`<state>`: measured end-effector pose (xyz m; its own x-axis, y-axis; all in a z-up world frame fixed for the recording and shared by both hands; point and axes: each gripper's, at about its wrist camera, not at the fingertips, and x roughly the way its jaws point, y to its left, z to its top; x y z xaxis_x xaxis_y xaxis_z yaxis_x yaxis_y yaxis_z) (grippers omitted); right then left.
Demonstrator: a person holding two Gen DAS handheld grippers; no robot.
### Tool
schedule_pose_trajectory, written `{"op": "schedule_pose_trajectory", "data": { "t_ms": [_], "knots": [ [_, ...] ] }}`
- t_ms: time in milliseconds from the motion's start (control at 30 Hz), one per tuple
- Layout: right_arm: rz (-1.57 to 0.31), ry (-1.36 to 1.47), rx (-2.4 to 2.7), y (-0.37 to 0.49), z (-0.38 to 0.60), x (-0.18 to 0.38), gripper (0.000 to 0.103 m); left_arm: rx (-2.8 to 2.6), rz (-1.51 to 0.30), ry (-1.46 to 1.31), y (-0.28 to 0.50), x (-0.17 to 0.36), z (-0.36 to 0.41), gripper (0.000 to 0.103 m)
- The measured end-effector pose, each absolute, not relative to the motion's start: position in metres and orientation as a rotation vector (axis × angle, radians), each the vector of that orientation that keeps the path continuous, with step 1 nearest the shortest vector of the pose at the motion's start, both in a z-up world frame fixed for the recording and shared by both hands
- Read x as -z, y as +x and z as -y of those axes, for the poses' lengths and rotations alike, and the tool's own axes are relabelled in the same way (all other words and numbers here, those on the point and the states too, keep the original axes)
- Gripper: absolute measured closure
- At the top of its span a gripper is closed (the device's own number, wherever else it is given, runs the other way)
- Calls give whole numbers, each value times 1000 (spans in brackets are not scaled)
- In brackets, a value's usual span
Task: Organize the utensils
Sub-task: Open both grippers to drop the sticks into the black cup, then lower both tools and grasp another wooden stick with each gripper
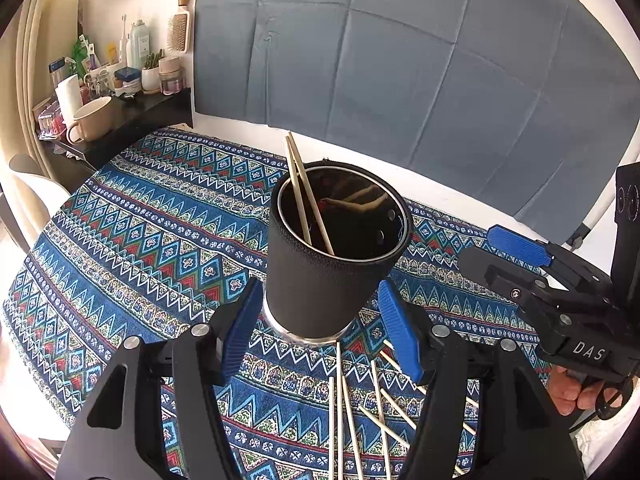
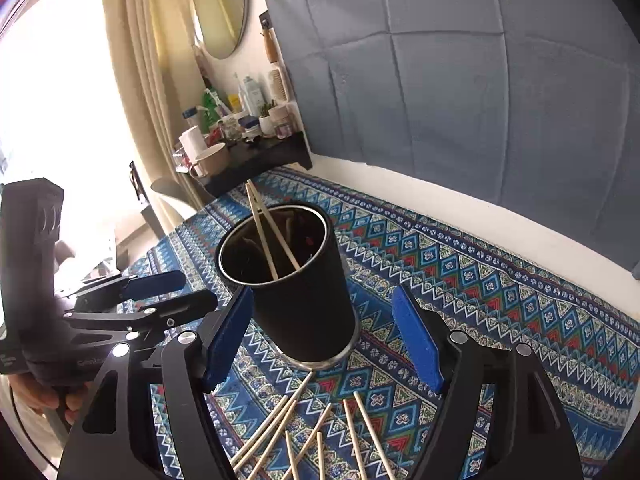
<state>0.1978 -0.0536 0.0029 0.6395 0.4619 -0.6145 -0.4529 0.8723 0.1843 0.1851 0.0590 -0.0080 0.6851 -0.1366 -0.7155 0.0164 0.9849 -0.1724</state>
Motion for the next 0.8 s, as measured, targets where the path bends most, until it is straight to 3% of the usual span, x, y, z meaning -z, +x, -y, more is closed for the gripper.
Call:
{"op": "schedule_pose_trajectory", "data": {
  "t_ms": [300, 800],
  "knots": [
    [-781, -12, -488, 186, 68, 17, 18, 105, -895, -164, 171, 30, -54, 31],
    [-1064, -65, -391, 188, 88, 89, 18, 99, -1092, -188, 156, 95, -55, 26]
  ]
}}
